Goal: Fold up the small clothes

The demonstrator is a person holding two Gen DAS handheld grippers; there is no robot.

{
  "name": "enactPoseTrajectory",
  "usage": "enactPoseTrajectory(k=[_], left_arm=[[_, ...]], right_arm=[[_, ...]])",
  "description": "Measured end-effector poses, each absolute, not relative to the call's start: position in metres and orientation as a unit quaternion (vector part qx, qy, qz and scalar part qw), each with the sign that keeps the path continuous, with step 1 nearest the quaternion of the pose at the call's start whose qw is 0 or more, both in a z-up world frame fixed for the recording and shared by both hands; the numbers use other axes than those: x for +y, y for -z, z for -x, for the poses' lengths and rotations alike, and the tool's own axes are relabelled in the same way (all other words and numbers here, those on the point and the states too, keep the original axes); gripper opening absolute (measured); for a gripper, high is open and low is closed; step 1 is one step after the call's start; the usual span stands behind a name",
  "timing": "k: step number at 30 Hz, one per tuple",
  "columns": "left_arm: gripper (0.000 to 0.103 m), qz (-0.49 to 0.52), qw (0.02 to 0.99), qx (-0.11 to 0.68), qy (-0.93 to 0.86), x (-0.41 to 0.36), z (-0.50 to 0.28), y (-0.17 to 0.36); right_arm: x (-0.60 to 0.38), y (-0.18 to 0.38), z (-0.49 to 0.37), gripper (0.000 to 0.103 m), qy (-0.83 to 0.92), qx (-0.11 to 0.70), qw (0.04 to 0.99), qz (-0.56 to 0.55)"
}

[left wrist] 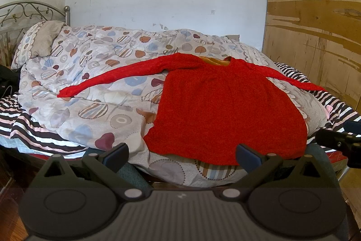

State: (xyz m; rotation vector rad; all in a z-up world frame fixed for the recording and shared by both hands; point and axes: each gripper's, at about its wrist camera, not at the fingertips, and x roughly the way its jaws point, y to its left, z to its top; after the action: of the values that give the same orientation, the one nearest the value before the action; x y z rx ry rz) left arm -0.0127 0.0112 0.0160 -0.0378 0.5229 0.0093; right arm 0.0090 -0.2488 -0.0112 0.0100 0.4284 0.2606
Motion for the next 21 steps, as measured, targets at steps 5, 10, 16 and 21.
enactPoseTrajectory(k=[5,10,16,21], left_arm=[[0.103,0.019,0.966,0.258,-0.007,0.0073,0.0102,-0.0110],[0.103,0.019,0.966,0.258,-0.007,0.0060,0.0088,-0.0100],[0.103,0.019,0.966,0.258,-0.008,0.0057,0.0090,-0.0098],[0.103,0.019,0.966,0.258,-0.010,0.0093,0.0091,-0.0095]], right_arm=[[-0.2487,0.0107,-0.0089,0.103,-0.129,0.212,0.969,-0.005],[-0.2489,0.0110,-0.0089,0.103,-0.130,0.212,0.968,-0.005],[-0.2487,0.0112,-0.0088,0.103,-0.130,0.212,0.969,-0.005],[-0.2489,0.0113,-0.0088,0.103,-0.130,0.213,0.968,-0.004]])
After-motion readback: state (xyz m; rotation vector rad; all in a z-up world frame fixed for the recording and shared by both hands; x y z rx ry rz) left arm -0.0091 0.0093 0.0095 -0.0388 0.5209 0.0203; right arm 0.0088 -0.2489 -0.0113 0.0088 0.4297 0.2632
